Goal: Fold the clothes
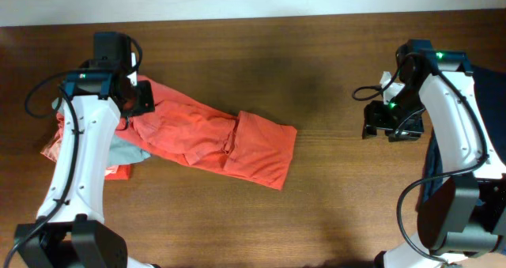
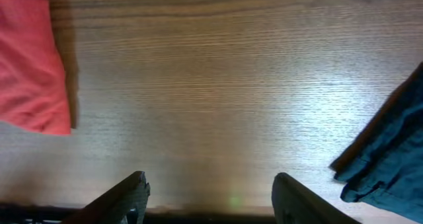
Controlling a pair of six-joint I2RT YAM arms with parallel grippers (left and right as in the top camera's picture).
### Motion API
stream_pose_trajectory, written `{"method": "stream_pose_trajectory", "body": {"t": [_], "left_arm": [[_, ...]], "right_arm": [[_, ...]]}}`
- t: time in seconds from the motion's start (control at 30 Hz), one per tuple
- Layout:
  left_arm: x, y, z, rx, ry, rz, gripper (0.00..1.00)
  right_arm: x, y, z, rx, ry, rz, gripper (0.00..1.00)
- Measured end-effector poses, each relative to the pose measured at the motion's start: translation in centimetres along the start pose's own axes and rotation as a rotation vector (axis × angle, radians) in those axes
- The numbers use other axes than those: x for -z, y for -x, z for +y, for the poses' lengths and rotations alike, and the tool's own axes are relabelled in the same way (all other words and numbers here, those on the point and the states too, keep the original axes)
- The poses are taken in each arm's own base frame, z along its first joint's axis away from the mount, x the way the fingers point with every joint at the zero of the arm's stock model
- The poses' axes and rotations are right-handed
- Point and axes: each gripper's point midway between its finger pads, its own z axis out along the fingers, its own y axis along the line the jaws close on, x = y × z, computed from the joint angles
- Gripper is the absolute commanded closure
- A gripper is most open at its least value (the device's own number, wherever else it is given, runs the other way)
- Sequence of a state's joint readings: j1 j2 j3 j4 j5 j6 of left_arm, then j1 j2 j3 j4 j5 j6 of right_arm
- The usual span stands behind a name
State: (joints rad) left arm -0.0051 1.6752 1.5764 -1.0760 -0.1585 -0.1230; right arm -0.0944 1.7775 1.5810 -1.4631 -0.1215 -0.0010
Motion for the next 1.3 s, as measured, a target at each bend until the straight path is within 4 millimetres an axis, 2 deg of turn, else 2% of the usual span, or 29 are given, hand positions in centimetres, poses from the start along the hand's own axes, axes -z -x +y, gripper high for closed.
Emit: {"method": "stream_pose_trajectory", "body": {"t": [0.13,0.33,0.43,0.53,0.6,0.77,0.87,1.07,1.3], "left_arm": [[0.7,0.0,-2.6,-0.061,-0.02,-0.013,1.0],[2.1,-1.6,-9.8,-0.208,-0.094,-0.029,0.99],[2.8,-2.7,-12.7,-0.259,-0.126,-0.034,1.0],[2.6,-3.8,-15.3,-0.313,-0.147,-0.022,1.0],[1.8,-4.6,-17.0,-0.338,-0.153,0.001,1.0],[-1.0,-6.6,-19.9,-0.386,-0.147,0.068,1.0],[-1.6,-7.2,-21.4,-0.411,-0.156,0.071,0.99],[-1.5,-8.7,-24.5,-0.466,-0.189,0.058,0.99],[-1.1,-9.3,-25.8,-0.477,-0.224,0.056,1.0]], "right_arm": [[-0.1,0.0,0.5,0.017,-0.001,0.001,0.35],[-0.2,-0.1,1.2,0.04,-0.003,0.004,0.35],[-0.2,-0.1,1.4,0.046,-0.004,0.005,0.35],[-0.2,-0.1,1.4,0.046,-0.004,0.006,0.35],[-0.2,-0.1,1.4,0.046,-0.003,0.005,0.35],[-0.2,-0.2,1.4,0.046,-0.003,0.007,0.35],[-0.2,-0.2,1.4,0.046,-0.004,0.009,0.35],[-0.2,-0.2,1.4,0.046,-0.003,0.009,0.35],[-0.2,-0.2,1.4,0.046,-0.003,0.009,0.35]]}}
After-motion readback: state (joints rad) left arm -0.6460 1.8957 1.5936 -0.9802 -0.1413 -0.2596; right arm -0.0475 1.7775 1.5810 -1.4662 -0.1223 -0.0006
